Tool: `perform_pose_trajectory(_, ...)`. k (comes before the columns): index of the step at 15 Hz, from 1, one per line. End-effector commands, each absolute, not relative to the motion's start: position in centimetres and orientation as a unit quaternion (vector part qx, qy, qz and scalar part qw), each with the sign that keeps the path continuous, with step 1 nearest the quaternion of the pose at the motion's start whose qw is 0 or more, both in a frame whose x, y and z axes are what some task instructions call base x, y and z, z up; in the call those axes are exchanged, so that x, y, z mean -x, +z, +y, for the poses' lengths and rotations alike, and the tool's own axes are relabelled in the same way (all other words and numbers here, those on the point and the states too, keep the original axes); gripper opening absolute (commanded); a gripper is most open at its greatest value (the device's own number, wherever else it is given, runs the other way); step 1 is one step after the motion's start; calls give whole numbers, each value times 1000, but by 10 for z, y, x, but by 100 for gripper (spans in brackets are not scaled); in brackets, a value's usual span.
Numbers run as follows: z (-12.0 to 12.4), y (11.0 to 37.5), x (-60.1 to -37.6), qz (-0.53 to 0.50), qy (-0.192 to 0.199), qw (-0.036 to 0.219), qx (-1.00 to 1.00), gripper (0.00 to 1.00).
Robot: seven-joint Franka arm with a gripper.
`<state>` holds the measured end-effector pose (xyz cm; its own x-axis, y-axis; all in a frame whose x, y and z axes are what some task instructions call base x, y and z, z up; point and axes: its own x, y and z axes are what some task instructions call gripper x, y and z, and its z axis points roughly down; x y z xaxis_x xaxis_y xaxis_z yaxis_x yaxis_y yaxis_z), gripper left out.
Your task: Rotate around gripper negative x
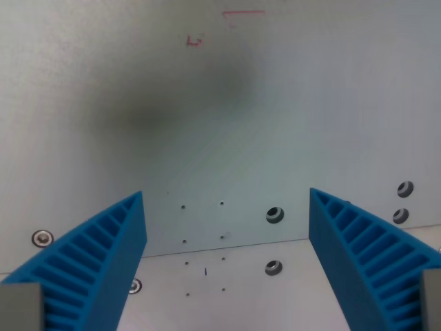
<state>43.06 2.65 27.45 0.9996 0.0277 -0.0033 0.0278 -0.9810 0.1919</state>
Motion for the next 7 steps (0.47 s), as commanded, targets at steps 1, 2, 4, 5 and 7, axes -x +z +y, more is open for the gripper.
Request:
perform_pose_trajectory(1, 30, 278, -431, 3, -4, 207, -978, 100)
perform_pose_trajectory(2, 30, 278, -431, 3, -4, 213, -977, 100)
perform_pose_trajectory(4, 30, 278, -431, 3, -4, 224, -975, 100)
perform_pose_trajectory(5, 30, 278, -431, 3, -4, 230, -973, 100)
perform_pose_trajectory(7, 30, 278, -431, 3, -4, 241, -971, 100)
